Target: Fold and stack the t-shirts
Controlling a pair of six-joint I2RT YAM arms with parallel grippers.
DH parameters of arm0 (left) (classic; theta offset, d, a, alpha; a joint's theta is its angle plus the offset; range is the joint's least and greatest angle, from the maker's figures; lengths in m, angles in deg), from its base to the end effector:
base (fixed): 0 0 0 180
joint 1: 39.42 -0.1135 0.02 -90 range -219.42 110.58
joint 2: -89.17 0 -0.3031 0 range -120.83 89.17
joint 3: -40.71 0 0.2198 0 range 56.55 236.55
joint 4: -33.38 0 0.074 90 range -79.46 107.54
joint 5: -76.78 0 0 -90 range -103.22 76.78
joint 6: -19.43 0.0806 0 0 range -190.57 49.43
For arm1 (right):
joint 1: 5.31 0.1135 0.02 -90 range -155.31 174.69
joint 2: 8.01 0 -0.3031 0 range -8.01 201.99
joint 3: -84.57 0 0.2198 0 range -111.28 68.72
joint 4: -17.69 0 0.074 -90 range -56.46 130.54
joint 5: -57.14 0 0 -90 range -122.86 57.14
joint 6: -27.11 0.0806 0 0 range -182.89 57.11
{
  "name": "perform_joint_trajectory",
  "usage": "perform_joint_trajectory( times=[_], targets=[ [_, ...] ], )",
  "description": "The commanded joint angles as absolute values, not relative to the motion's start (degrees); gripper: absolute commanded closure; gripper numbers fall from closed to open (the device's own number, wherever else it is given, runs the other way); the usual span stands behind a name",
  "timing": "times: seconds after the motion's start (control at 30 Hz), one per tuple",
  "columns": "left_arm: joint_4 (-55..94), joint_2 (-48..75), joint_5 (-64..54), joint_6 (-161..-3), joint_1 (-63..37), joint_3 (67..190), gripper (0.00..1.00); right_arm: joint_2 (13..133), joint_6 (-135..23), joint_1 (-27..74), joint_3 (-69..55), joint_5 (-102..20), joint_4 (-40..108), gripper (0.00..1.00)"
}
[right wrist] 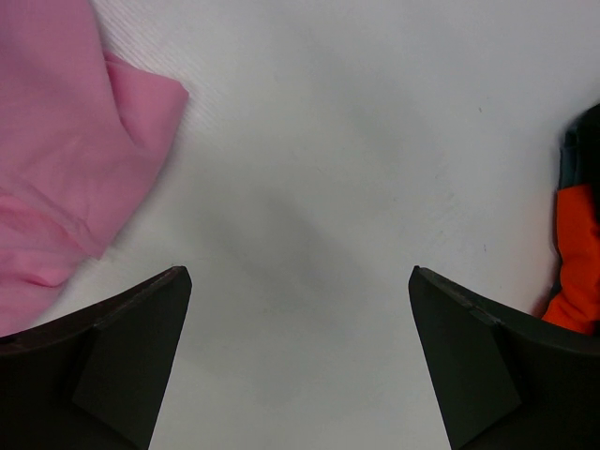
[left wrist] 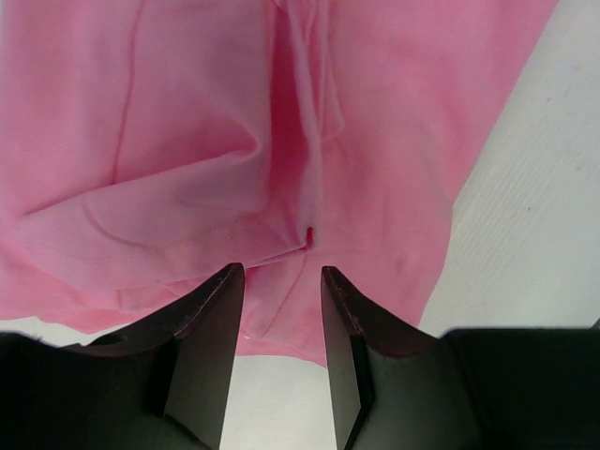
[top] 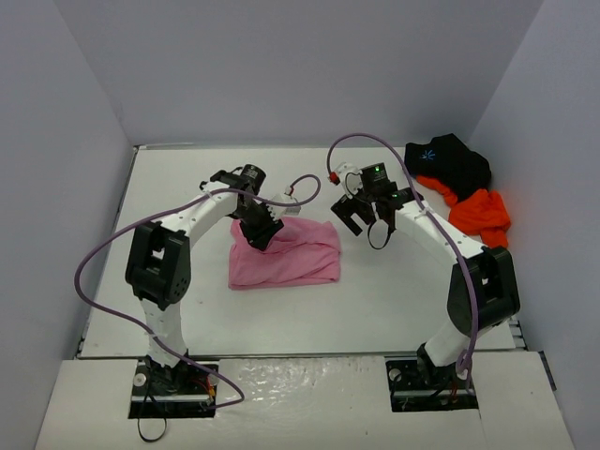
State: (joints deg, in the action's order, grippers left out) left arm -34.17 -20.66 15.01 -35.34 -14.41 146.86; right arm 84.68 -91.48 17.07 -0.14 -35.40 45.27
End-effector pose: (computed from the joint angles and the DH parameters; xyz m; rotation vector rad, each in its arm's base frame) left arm 0.3363 -0.1989 0.2472 1.4548 2.2836 -0.6378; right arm 0.3478 0.1471 0.2959 -0.9651 1.9667 -0.0125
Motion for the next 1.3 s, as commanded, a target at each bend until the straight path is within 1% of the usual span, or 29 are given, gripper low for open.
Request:
perform_joint_trajectory(
  times=[0.0, 0.23, 0.83, 1.17, 1.27],
  targets=[
    [-35.2, -14.8, 18.3, -33.3, -14.6, 147.8, 0.64, 84.1, -91.6, 17.2, -1.2, -34.2, 43.0, 0.0],
    [-34.1, -14.2, 18.5, -34.4, -14.2, 147.6, 0.64, 83.4, -91.6, 17.2, -0.5, -34.0, 42.5, 0.0],
    [-35.0, -22.4, 17.6, -34.7, -11.9, 153.6, 0.64, 82.6, -91.5, 16.9, 0.4, -33.5, 41.8, 0.0],
    [-35.2, -25.6, 16.1, -34.5, -11.9, 154.5, 0.64, 82.7, -91.8, 16.8, 0.8, -33.4, 41.5, 0.0],
    [-35.0, -26.0, 15.8, -34.4, -11.9, 154.3, 0.67, 82.6, -91.9, 16.8, 1.4, -33.7, 41.3, 0.0]
  ],
)
